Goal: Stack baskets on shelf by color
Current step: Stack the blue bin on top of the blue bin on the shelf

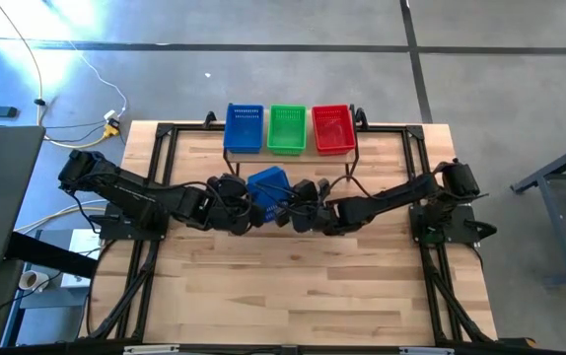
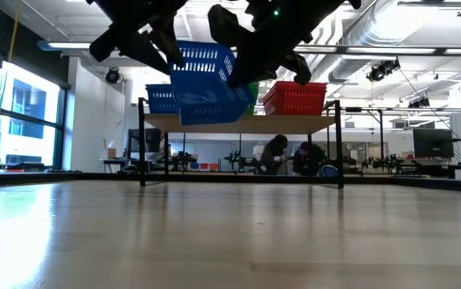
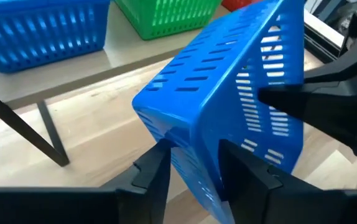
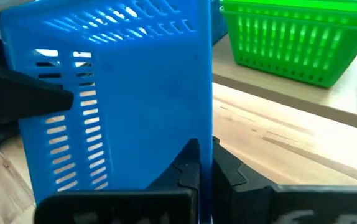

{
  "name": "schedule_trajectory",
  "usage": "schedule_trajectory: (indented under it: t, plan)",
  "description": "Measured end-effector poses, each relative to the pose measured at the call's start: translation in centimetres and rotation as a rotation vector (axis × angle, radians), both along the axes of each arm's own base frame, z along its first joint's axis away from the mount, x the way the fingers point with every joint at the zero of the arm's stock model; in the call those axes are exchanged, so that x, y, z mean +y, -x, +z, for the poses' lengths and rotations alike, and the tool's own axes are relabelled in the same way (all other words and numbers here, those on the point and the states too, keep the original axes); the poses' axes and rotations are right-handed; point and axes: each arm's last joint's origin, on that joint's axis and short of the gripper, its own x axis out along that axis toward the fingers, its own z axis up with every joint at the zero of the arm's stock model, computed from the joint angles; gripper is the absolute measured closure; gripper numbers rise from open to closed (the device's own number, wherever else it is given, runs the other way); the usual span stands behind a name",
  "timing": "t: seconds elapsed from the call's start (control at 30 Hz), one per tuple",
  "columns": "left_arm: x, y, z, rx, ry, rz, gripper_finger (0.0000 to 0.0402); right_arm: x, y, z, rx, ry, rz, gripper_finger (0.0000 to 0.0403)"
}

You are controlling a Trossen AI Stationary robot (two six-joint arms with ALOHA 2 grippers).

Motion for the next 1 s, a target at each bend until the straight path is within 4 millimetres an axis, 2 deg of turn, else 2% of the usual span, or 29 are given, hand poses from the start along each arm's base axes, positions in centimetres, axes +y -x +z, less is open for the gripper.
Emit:
schedule_trajectory:
  t: [0.4, 0.77, 0.87, 1.0]
  plan:
    - [0.14, 0.05, 0.09, 0.059, -0.084, -0.022, 0.0391, -0.67, -0.17, -0.01, 0.0, -0.019, 0.008, 0.0403]
    - [0.37, 0.07, 0.1, 0.083, -0.102, -0.028, 0.04, -0.9, -0.36, -0.07, 0.023, -0.046, 0.077, 0.0395]
    - [0.36, 0.1, 0.08, 0.09, -0.105, -0.031, 0.04, -0.93, -0.4, -0.09, 0.01, -0.077, 0.087, 0.0369]
    - [0.38, 0.27, 0.0, 0.112, -0.116, -0.028, 0.0401, -0.99, -0.5, -0.06, -0.002, -0.099, 0.102, 0.0313]
